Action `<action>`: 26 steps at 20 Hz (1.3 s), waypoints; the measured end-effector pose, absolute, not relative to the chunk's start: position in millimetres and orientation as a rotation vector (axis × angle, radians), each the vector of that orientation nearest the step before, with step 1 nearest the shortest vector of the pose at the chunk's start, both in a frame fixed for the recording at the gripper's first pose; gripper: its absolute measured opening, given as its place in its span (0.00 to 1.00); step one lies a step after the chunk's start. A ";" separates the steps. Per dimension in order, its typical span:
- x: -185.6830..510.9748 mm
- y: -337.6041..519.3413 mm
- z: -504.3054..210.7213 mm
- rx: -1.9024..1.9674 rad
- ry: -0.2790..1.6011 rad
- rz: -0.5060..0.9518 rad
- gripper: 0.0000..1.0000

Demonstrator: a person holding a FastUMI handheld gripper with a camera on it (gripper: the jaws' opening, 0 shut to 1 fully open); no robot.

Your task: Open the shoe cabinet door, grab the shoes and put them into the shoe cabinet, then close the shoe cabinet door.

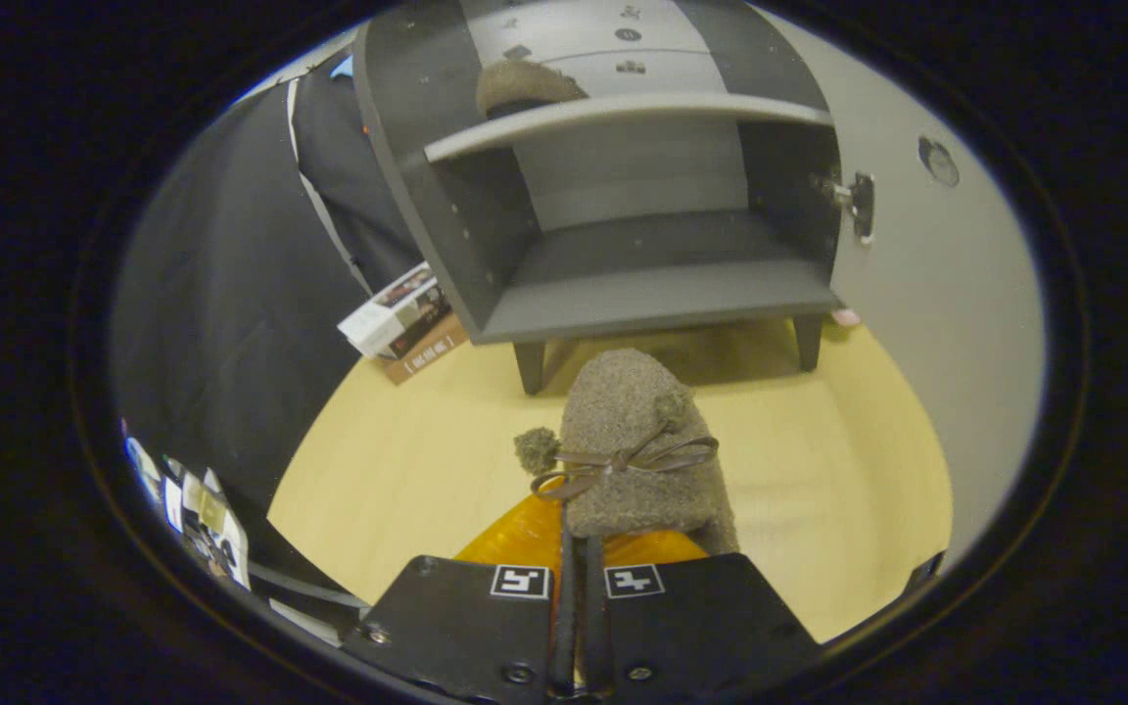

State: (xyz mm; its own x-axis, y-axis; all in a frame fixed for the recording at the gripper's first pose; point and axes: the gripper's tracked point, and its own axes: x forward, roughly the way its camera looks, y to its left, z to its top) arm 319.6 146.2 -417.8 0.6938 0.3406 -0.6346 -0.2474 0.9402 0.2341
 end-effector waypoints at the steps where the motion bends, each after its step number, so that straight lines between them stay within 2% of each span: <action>1: 324.6 142.1 -389.6 0.133 0.692 0.327 0.08; 7: 377.0 143.8 -256.8 0.072 0.434 0.324 0.08; 14: 485.0 150.2 -163.6 0.053 0.257 0.257 0.08; 19: 566.0 158.4 -140.5 0.045 0.242 0.200 0.07; 26: 642.7 160.1 -163.1 0.026 0.326 0.141 0.08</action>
State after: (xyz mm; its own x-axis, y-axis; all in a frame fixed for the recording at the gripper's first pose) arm 642.7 160.1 -163.1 0.9374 0.1428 -0.3176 -0.1342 0.9898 0.0487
